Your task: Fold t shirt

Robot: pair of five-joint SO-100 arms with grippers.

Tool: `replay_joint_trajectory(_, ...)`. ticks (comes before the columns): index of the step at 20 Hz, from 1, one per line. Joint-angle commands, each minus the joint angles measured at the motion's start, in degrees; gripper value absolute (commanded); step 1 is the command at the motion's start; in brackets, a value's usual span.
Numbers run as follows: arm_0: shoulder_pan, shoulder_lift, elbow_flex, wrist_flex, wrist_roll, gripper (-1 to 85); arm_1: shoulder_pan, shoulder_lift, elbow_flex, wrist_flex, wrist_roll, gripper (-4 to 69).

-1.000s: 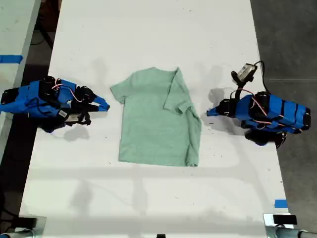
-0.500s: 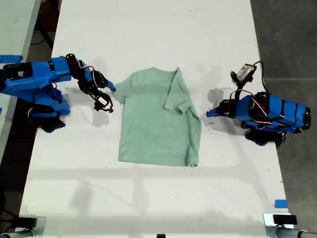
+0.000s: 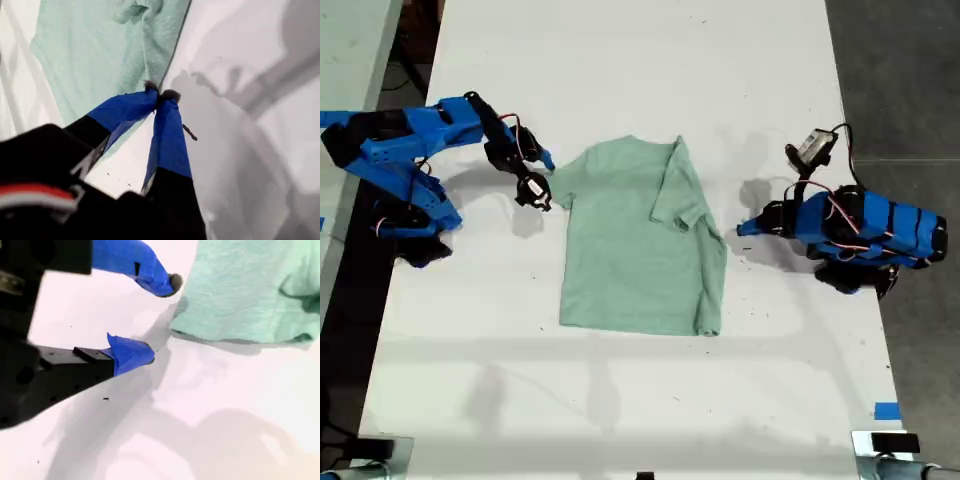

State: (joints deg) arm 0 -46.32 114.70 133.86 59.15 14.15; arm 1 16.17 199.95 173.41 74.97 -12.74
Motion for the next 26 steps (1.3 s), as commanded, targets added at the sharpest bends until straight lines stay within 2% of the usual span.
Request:
replay_joint_trajectory(1,2.11,-1.23,-3.52,-0.79,-1.58,17.3,-0.09,0.53,5.01,-0.09,-0.53,3.1)
replay_joint_trajectory(4,6.50,-4.48,-4.92,-2.11,-3.78,17.3,-0.18,0.53,5.01,-0.09,-0.53,3.1)
replay_joint_trajectory(9,8.61,-20.83,-9.14,-6.06,-3.87,16.2,-0.26,0.62,5.01,-0.09,-0.53,3.1)
replay_joint_trajectory(10,9.23,-23.47,-11.51,-5.54,-3.60,13.1,-0.26,0.62,5.01,-0.09,-0.53,3.1)
replay_joint_trajectory(11,9.32,-24.35,-12.57,-5.54,-3.87,3.5,-0.26,0.62,5.01,-0.09,-0.62,3.1)
replay_joint_trajectory(12,8.70,-24.79,-13.10,-5.27,-4.66,-0.1,-0.26,0.62,5.01,-0.09,-0.62,3.2)
replay_joint_trajectory(18,7.65,-18.72,-14.50,2.72,-8.61,-0.1,-0.35,0.62,5.01,-0.18,-0.70,3.2)
replay_joint_trajectory(20,8.26,-17.40,-18.90,10.02,-11.51,-0.1,-0.35,0.62,5.01,-0.18,-0.70,3.2)
replay_joint_trajectory(22,7.65,-23.03,-28.04,16.61,-10.72,-0.1,-0.26,0.62,5.01,-0.26,-0.88,3.2)
replay_joint_trajectory(26,11.34,-32.78,-44.74,20.21,-6.42,-0.1,-0.35,0.62,5.01,-0.26,-0.88,3.2)
